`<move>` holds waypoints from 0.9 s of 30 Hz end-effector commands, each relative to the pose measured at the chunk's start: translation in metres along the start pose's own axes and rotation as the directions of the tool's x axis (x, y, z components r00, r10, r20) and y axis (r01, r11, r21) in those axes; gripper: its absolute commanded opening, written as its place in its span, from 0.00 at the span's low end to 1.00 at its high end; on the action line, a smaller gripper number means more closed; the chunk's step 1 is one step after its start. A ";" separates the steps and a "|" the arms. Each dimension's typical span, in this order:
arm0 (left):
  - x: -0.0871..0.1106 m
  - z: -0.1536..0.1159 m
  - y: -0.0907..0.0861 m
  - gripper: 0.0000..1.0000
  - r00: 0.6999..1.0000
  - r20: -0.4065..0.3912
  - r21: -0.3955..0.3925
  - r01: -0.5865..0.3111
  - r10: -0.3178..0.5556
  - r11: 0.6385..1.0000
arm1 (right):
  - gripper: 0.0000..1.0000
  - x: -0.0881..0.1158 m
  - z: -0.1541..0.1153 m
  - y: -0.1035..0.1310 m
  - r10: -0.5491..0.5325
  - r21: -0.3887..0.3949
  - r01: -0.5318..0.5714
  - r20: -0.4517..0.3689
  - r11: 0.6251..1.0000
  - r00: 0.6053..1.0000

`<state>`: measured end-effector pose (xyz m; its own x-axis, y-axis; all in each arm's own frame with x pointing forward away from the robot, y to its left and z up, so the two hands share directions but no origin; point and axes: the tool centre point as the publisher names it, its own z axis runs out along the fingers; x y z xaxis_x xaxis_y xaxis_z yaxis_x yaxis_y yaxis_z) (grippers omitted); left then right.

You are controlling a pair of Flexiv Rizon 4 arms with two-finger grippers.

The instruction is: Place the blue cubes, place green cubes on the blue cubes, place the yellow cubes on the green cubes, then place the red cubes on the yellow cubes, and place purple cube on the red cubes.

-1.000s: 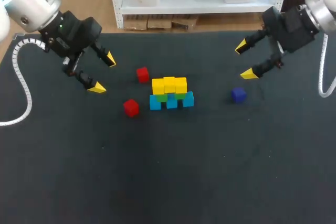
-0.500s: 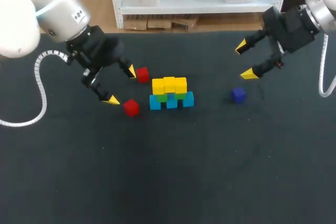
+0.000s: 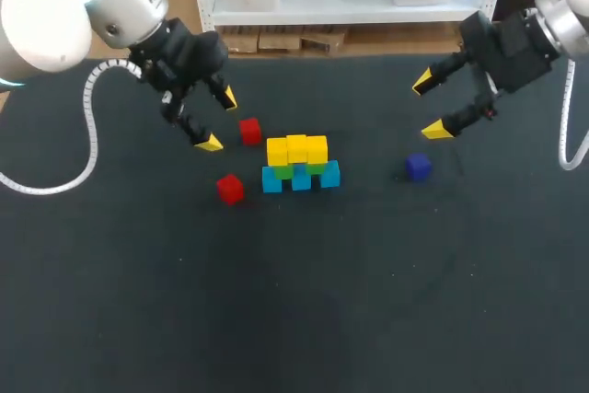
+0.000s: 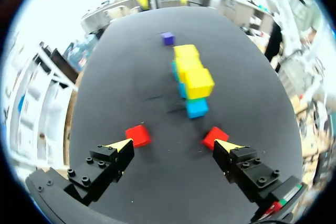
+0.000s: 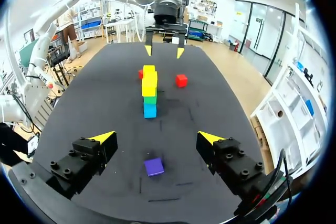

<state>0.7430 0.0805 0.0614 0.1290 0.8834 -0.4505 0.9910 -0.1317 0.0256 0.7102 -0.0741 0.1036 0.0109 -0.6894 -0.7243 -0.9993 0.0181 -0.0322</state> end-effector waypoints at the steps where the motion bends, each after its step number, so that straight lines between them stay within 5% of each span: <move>1: 0.003 0.012 0.010 1.00 0.993 0.017 -0.047 0.115 -0.114 0.992 | 1.00 0.000 0.001 -0.001 -0.001 -0.002 0.001 0.003 1.000 1.000; 8: 0.002 0.022 0.021 1.00 0.968 0.035 -0.120 0.251 -0.249 0.960 | 1.00 0.000 0.001 -0.001 -0.001 -0.002 0.001 0.003 1.000 1.000; 27: 0.003 0.051 0.042 1.00 0.943 0.058 -0.167 0.332 -0.327 0.928 | 1.00 0.000 0.001 -0.001 -0.001 -0.002 0.001 0.003 1.000 1.000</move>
<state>0.7821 0.0569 0.0216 -0.2017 0.8499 -0.4868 0.9702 0.2416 0.0200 0.7102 -0.0742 0.1035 0.0106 -0.6892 -0.7245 -0.9993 0.0181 -0.0319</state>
